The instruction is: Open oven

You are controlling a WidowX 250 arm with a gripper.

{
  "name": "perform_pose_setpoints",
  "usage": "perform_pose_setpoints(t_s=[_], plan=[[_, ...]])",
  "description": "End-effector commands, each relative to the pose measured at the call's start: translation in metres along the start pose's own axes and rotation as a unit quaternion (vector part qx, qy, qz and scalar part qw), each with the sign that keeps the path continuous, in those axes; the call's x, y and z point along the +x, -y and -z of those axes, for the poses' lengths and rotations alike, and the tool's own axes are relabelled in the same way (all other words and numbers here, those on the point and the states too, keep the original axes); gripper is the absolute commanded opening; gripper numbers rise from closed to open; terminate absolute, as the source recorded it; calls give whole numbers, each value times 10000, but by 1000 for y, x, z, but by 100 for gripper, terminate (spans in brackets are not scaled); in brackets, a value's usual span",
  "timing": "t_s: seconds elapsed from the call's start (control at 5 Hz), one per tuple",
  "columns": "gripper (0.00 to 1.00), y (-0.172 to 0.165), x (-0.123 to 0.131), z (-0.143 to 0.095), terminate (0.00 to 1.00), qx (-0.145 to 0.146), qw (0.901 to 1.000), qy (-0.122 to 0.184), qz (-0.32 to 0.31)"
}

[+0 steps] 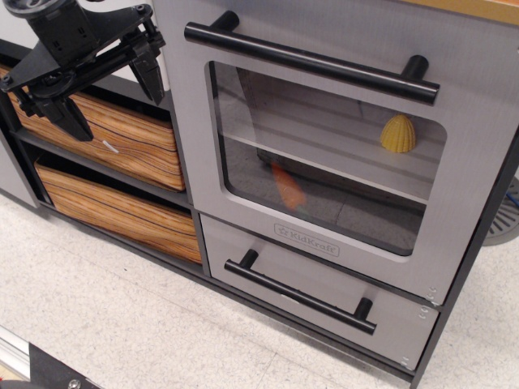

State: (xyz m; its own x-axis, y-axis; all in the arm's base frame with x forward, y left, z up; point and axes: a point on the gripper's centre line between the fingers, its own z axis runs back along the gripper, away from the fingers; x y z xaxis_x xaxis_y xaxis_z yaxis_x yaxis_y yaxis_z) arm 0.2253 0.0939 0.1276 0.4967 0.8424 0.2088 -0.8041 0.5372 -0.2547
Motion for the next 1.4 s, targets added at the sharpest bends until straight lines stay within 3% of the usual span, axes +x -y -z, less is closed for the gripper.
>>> perform_pose_setpoints(t_s=[0.0,0.2,0.4,0.6,1.2], plan=[[100,0,0,0,0,0,10000,0,0],[100,10,5,4,0,-224,9993,-31,-296],[100,28,6,-1,0,-763,9897,75,-1207],[100,48,8,-8,0,-1034,9797,22,-1717],[100,99,11,4,0,-1326,9636,48,-2320]])
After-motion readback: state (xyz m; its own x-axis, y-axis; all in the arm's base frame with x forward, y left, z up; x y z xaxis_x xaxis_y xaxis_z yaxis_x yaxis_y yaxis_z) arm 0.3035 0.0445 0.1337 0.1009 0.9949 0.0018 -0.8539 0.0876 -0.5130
